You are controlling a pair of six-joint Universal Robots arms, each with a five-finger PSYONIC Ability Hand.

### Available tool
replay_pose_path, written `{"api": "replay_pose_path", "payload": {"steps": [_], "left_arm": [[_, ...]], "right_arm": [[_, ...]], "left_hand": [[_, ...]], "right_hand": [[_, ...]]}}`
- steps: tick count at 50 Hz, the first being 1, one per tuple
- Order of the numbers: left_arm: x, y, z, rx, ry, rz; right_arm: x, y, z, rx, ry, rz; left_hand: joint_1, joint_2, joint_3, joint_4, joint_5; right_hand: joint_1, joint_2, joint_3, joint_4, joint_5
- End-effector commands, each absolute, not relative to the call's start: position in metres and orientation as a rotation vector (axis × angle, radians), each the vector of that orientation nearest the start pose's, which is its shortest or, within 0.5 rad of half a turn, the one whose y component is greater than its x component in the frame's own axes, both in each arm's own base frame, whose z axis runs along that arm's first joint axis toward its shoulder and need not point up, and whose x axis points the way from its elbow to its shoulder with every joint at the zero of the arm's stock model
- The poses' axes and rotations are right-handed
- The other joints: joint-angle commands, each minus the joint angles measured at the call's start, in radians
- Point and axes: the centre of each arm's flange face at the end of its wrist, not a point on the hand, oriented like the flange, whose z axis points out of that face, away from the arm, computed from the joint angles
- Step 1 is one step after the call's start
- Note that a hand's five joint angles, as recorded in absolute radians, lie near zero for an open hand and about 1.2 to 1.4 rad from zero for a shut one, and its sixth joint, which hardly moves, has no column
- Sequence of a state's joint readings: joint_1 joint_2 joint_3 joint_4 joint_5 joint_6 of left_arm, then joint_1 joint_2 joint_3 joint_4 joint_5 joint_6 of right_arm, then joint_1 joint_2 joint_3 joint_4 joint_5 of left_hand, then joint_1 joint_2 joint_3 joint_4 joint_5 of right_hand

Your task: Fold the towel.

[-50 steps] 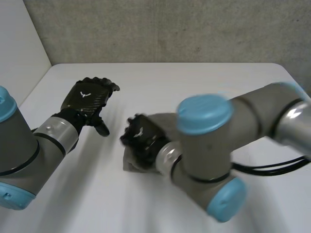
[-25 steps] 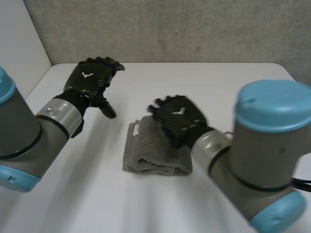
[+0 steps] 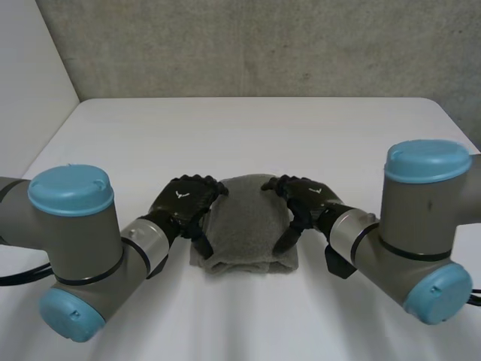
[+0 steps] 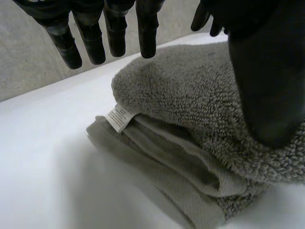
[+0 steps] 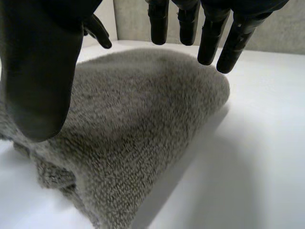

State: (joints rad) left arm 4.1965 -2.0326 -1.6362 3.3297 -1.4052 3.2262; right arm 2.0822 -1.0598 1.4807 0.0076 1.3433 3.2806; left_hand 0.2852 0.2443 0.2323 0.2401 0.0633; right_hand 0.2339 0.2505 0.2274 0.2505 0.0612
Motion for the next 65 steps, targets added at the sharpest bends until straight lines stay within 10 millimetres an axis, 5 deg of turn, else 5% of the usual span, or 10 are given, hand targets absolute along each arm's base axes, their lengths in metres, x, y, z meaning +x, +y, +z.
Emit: {"api": "replay_pose_path", "payload": {"steps": [1,15,27,37,43,50,65], "left_arm": [[-0.293,-0.240,0.143,1.053,2.695,-1.918],[-0.276,-0.261,0.134,1.041,2.590,-1.908],[-0.274,-0.263,0.140,1.023,2.576,-1.924],[-0.279,-0.258,0.204,0.927,2.468,-2.188],[-0.289,-0.243,0.209,0.898,2.574,-2.222],[-0.304,-0.228,0.191,0.951,2.685,-2.159],[-0.307,-0.239,0.140,1.033,2.718,-1.951]], "right_arm": [[0.317,-0.245,0.144,-0.594,2.201,-1.280],[0.346,-0.241,0.128,-0.582,2.163,-1.278],[0.351,-0.237,0.120,-0.624,2.199,-1.309],[0.345,-0.234,0.166,-0.610,2.116,-1.397],[0.326,-0.233,0.197,-0.570,2.093,-1.463],[0.306,-0.247,0.194,-0.555,2.152,-1.495],[0.315,-0.255,0.153,-0.607,2.225,-1.415]], "left_hand": [[-0.072,-0.031,-0.058,-0.066,-0.024],[-0.072,-0.031,-0.058,-0.066,-0.024],[-0.069,-0.028,-0.058,-0.066,-0.021],[-0.066,-0.025,-0.058,-0.066,-0.018],[-0.066,-0.025,-0.058,-0.066,-0.018],[-0.066,-0.025,-0.058,-0.066,-0.018],[-0.066,-0.025,-0.058,-0.066,-0.018]], "right_hand": [[-0.059,-0.076,-0.053,-0.076,-0.061],[-0.059,-0.076,-0.053,-0.076,-0.061],[-0.059,-0.076,-0.053,-0.076,-0.061],[-0.059,-0.076,-0.053,-0.076,-0.061],[-0.059,-0.076,-0.053,-0.076,-0.061],[-0.059,-0.076,-0.053,-0.076,-0.061],[-0.059,-0.076,-0.053,-0.076,-0.061]]}}
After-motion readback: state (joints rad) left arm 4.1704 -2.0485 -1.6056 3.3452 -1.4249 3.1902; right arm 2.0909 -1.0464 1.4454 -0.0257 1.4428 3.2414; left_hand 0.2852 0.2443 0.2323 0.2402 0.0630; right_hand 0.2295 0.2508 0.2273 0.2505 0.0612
